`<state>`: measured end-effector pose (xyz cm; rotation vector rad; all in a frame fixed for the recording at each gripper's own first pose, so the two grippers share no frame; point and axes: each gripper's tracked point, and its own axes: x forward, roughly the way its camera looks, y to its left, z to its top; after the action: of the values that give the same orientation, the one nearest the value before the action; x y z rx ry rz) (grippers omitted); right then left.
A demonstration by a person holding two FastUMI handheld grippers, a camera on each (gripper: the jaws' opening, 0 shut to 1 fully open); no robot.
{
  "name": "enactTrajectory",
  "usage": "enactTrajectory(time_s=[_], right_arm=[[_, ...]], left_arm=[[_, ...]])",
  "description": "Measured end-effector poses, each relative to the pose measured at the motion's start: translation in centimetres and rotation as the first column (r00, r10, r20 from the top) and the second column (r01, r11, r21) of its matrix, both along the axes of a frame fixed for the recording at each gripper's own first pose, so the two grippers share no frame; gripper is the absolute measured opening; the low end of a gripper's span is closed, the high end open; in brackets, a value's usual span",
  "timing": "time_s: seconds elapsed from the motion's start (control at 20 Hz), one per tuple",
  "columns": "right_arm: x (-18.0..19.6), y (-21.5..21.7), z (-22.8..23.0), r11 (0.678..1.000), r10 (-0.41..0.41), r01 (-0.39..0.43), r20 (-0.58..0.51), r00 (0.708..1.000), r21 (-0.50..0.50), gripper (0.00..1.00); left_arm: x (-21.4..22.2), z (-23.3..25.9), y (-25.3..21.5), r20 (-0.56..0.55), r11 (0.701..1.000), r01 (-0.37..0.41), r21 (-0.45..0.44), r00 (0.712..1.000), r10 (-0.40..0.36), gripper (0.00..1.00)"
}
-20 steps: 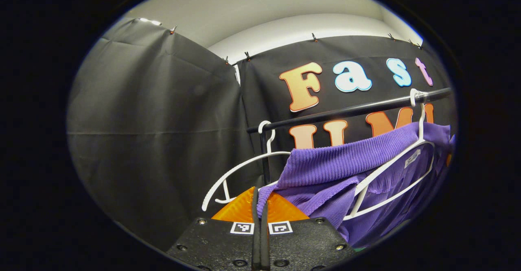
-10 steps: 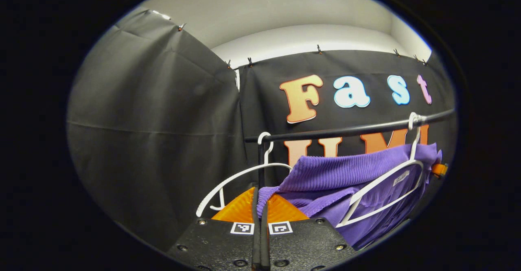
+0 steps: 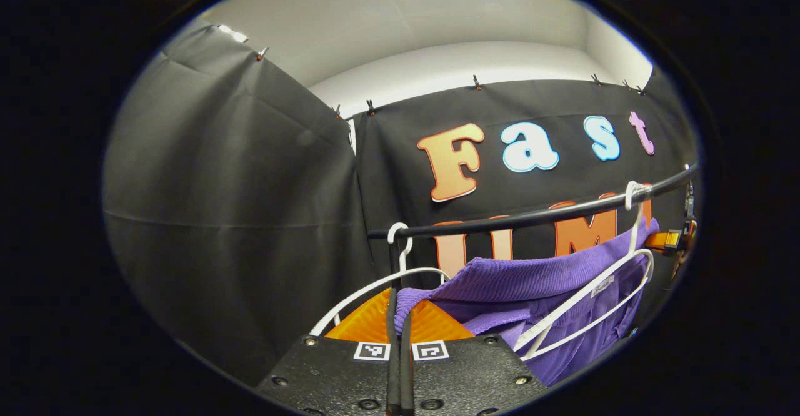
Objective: Grasp the clothes on the hanger with both hands and then place them into the laundry hamper below.
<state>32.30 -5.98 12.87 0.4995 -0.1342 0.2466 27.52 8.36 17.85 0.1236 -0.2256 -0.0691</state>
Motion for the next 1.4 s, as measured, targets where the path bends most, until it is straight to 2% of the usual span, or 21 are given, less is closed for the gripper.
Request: enactTrajectory(time_s=[0.2, 0.6, 1.1, 1.2, 1.4], right_arm=[[0.4, 0.5, -3.1, 1.0, 0.028, -0.028, -0.058, 0.998, 0.0, 0.07], [-0.5, 0.4, -8.4, 0.998, 0.062, -0.062, -0.15, 0.987, 0.006, 0.07], [-3.9, 0.5, -16.9, 0.998, 0.045, -0.055, -0.291, 0.956, -0.026, 0.07], [-4.9, 0.6, -18.7, 0.998, 0.032, -0.047, -0.318, 0.948, -0.041, 0.07], [-7.4, 0.0, -22.3, 0.998, 0.002, -0.025, -0.373, 0.928, -0.057, 0.07]], left_arm=[[0.7, -3.1, 1.0, -0.067, 0.997, -0.001, -0.073, 0.998, -0.004, 0.0], [0.3, -8.3, 2.2, -0.18, 0.989, -0.002, -0.15, 0.983, -0.026, 0.0], [-2.0, -15.0, 3.3, -0.3, 0.979, -0.029, -0.2, 0.953, -0.033, 0.0], [-2.7, -16.4, 3.4, -0.323, 0.979, -0.044, -0.198, 0.946, -0.023, 0.0], [-4.5, -19.2, 2.6, -0.363, 0.988, -0.064, -0.138, 0.932, 0.009, 0.0]])
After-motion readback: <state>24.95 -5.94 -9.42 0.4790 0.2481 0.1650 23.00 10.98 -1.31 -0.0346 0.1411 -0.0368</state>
